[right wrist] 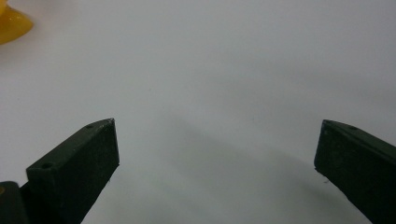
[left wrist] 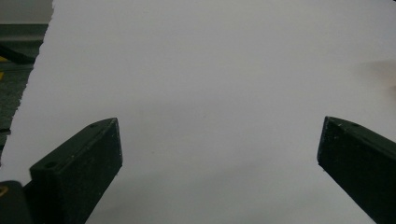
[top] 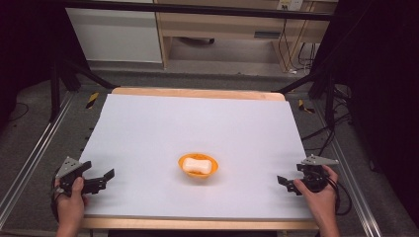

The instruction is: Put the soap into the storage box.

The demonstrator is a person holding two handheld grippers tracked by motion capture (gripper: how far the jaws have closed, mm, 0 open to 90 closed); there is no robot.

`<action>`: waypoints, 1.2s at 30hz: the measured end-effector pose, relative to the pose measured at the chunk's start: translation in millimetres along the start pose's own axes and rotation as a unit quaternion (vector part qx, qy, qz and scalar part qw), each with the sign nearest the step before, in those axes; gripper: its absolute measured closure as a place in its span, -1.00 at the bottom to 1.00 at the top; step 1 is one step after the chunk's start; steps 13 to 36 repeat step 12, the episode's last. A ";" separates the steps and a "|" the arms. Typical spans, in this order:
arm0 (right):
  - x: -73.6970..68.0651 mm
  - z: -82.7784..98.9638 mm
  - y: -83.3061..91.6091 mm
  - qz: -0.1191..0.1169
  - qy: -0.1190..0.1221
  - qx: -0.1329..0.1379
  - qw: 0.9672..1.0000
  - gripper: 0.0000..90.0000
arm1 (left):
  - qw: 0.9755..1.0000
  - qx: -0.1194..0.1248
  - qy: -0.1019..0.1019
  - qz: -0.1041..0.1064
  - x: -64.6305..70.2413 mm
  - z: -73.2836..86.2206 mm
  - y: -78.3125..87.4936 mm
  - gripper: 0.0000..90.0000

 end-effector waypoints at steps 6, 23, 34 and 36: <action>5.9 13.0 3.8 0.001 -0.010 0.008 1.000 -0.99 | 1.000 0.002 0.001 -0.001 0.0 0.1 0.3 -1.00; 5.4 13.1 4.4 0.003 -0.010 0.009 1.000 -0.99 | 1.000 0.001 0.001 -0.001 0.0 0.0 0.2 -1.00; 5.4 13.1 4.4 0.003 -0.010 0.009 1.000 -0.99 | 1.000 0.001 0.001 -0.001 0.0 0.0 0.2 -1.00; 5.4 13.1 4.4 0.003 -0.010 0.009 1.000 -0.99 | 1.000 0.001 0.001 -0.001 0.0 0.0 0.2 -1.00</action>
Point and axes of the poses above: each handheld gripper's, and its own axes: y roughly backward along the jaws, z roughly out of its underside, x roughly to its right, the point moved 1 cm from there along -y, roughly forward along the jaws, and after that the axes turned 11 degrees about -y, right-handed, at the moved point
